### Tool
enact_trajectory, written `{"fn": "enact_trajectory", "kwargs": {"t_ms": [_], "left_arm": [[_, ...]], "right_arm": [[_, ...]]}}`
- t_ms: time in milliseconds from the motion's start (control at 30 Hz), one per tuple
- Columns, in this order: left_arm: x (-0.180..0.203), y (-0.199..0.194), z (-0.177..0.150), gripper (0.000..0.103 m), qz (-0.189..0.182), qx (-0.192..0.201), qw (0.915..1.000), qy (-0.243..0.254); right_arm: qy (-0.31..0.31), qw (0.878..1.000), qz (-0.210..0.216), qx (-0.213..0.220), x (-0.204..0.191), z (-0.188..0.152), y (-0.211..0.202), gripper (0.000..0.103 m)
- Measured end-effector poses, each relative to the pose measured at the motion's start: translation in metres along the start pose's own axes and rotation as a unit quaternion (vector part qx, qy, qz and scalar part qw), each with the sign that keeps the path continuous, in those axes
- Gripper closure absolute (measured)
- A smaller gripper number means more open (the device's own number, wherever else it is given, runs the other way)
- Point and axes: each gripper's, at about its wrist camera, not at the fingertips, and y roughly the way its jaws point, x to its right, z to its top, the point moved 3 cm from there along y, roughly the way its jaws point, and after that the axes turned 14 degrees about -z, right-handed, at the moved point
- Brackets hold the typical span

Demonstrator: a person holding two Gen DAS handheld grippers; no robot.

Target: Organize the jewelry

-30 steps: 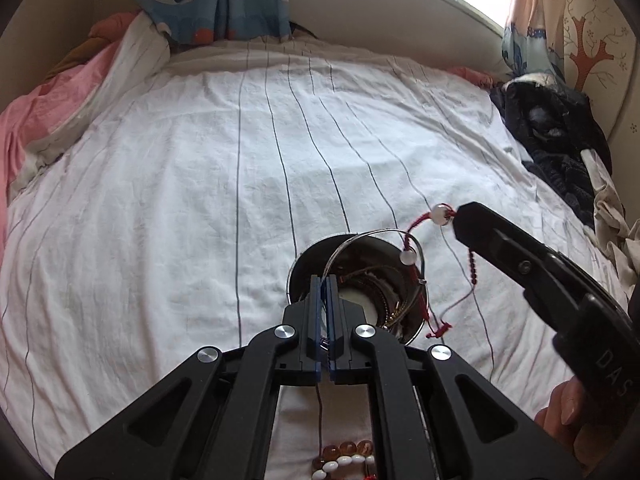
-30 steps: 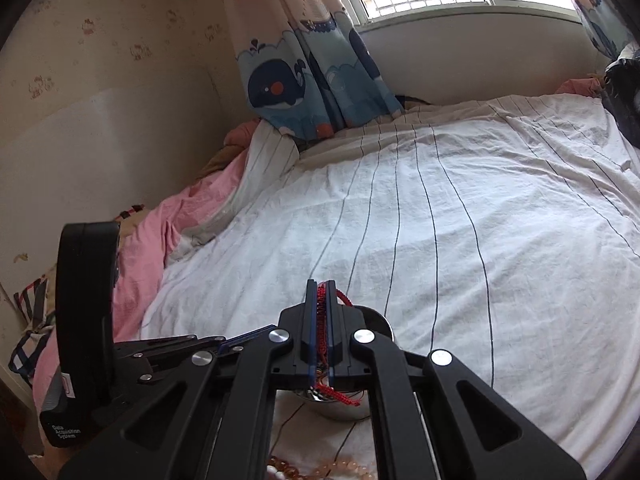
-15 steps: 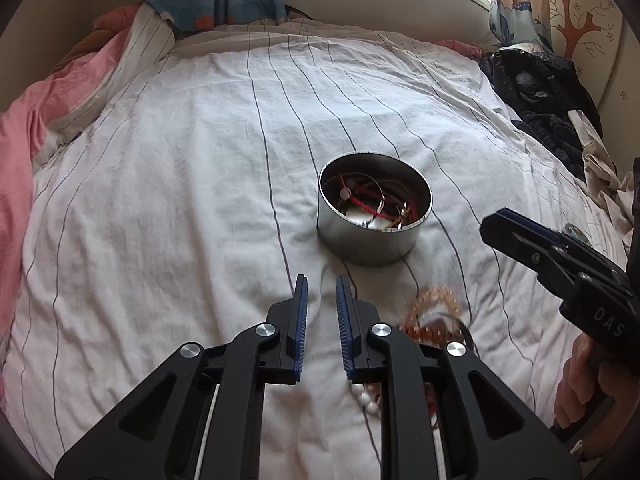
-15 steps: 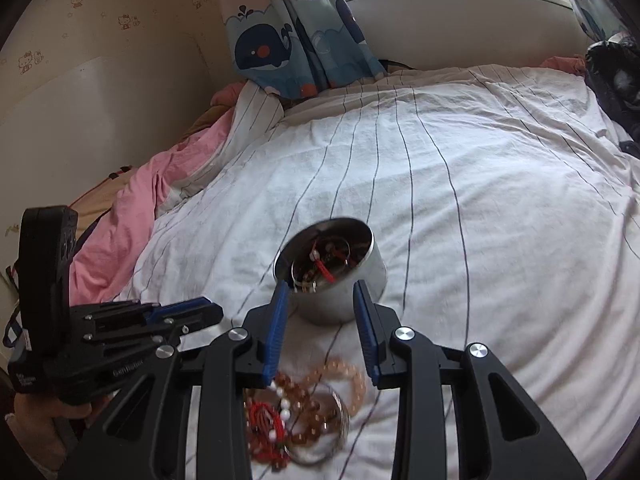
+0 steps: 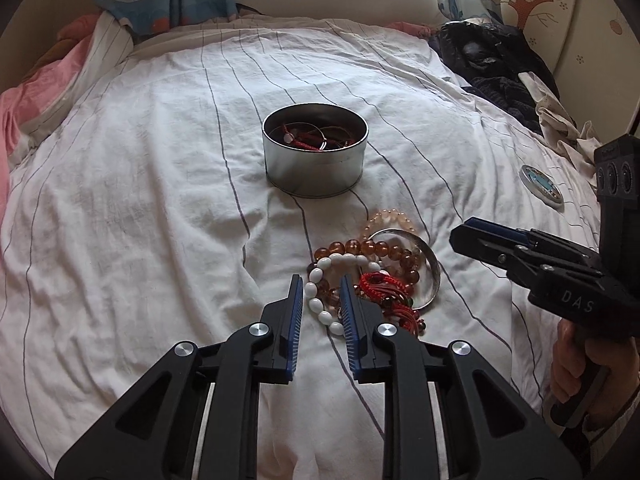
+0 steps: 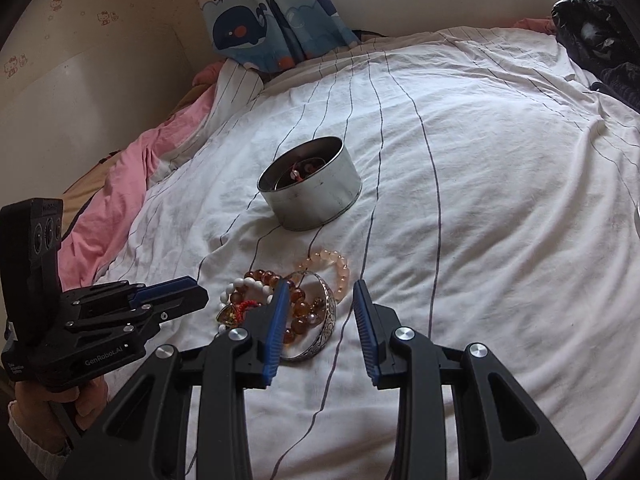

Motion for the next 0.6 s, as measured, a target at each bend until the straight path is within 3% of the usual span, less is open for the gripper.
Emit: {"fn": "enact_trajectory", "kwargs": {"t_ms": [200,333,467,533,600], "left_arm": [[0.011,0.004,-0.002,0.084,-0.005,-0.01,0.9996,0.028],[0.0,0.0,0.0,0.083,-0.002,-0.006,1.0,0.007],[0.0,-0.001,0.001,0.082,-0.01,-0.003,0.9999,0.01],[0.005,0.001,0.0,0.082,-0.011,-0.007,0.9997,0.022],[0.009,0.003,-0.002,0.082,-0.012,-0.011,0.9994,0.03]], "right_arm": [[-0.026,0.999,0.027,-0.007,-0.014,-0.005,0.001,0.07],[-0.073,0.996,0.05,-0.02,-0.04,-0.014,0.004,0.07],[-0.103,0.993,0.041,-0.03,-0.053,-0.024,0.012,0.07],[-0.111,0.992,0.037,-0.037,-0.057,-0.027,0.018,0.073],[-0.12,0.992,0.029,-0.039,-0.059,-0.028,0.02,0.086]]}}
